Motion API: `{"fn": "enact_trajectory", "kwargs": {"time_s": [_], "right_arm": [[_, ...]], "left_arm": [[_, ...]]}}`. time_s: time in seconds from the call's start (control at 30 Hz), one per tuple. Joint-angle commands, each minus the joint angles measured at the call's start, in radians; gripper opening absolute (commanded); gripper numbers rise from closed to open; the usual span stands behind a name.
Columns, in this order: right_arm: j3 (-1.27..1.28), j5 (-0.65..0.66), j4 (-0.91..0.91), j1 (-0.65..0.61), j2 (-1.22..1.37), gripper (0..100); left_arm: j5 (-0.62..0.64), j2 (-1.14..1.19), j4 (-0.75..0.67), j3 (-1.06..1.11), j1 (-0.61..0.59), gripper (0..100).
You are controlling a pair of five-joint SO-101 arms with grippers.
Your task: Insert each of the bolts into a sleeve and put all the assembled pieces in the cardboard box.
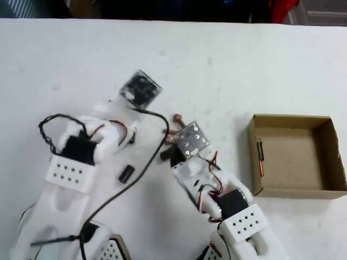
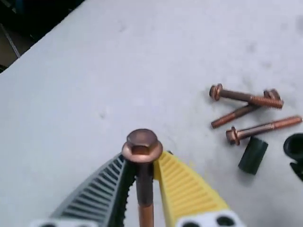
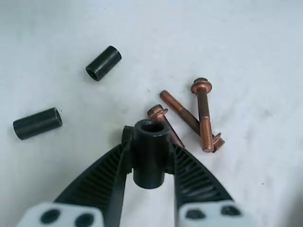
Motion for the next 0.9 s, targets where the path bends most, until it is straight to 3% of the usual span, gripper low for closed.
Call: {"fn": "enact_trajectory", "kwargs": {"time_s": [0.0, 0.23, 0.37, 0.63, 0.87], "right_arm": [[-0.006, -0.020, -0.096, -0.013, -0.018, 2.3], [0.051, -0.021, -0.329, -0.015, -0.018, 2.3], [0.046, -0.041, -0.352, -0.016, -0.018, 2.3], [-0.101, -0.083, -0.131, -0.015, -0.019, 2.3], [-0.117, -0.084, -0.099, -0.015, -0.170, 2.3]], "left_arm": [[0.210, -0.122, -0.064, -0.014, -0.007, 2], [0.270, -0.277, -0.092, -0.012, 0.007, 2], [0.272, -0.348, -0.091, -0.002, 0.016, 2], [0.273, -0.498, -0.195, 0.141, 0.039, 2], [0.316, -0.512, -0.239, 0.172, 0.035, 2]]}}
